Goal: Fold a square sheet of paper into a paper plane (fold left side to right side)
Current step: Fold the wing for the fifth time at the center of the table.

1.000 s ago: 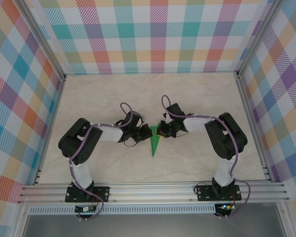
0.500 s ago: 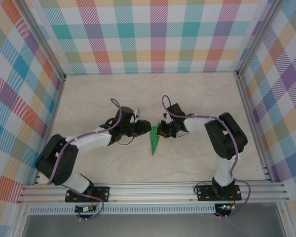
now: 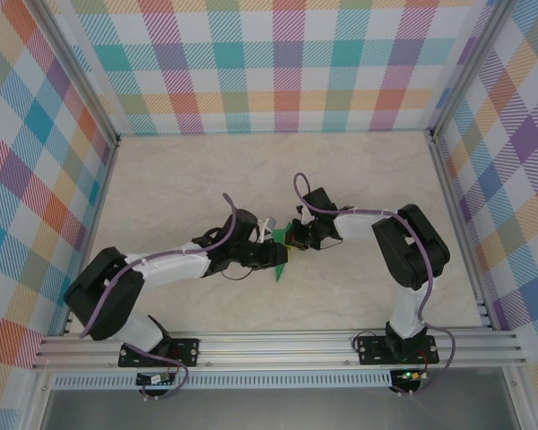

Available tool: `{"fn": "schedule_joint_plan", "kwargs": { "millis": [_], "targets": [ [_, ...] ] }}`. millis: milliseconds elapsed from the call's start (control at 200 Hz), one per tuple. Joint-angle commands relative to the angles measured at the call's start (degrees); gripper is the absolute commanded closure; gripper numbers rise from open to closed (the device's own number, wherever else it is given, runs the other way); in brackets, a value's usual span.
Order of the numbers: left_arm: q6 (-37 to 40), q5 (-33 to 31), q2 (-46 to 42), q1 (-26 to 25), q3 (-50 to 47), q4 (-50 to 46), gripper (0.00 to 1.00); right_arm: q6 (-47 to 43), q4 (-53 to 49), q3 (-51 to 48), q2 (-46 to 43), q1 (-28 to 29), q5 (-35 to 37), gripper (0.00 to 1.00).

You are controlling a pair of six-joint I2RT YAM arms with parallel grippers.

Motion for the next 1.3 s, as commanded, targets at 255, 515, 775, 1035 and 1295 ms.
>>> {"fn": "schedule_joint_plan", "kwargs": {
  "millis": [255, 515, 775, 1035, 1295],
  "targets": [
    [-0.97, -2.66, 7.62, -0.64, 2.40, 0.43, 0.83, -1.69, -6.59, -0.96, 2.52, 0.35, 2.31, 1.00],
    [-2.25, -3.40, 9.31, -0.92, 0.34, 0.86, 0.84, -1.91, -6.79, -0.77, 2.70, 0.40, 2.46, 1.00],
    [-2.50, -4.18, 10.35, -1.15, 0.19, 0.25, 0.85, -2.15, -7.30, -0.59, 2.71, 0.42, 2.81, 1.00],
    [-2.56, -4.62, 11.49, -1.56, -0.29, -0.27, 0.85, -2.29, -7.39, -0.50, 2.84, 0.40, 2.90, 1.00],
    [-2.23, -5.15, 11.63, -2.34, -0.56, -2.36, 0.86, -2.29, -7.69, -0.33, 2.93, 0.40, 3.15, 1.00]
  ]
}}
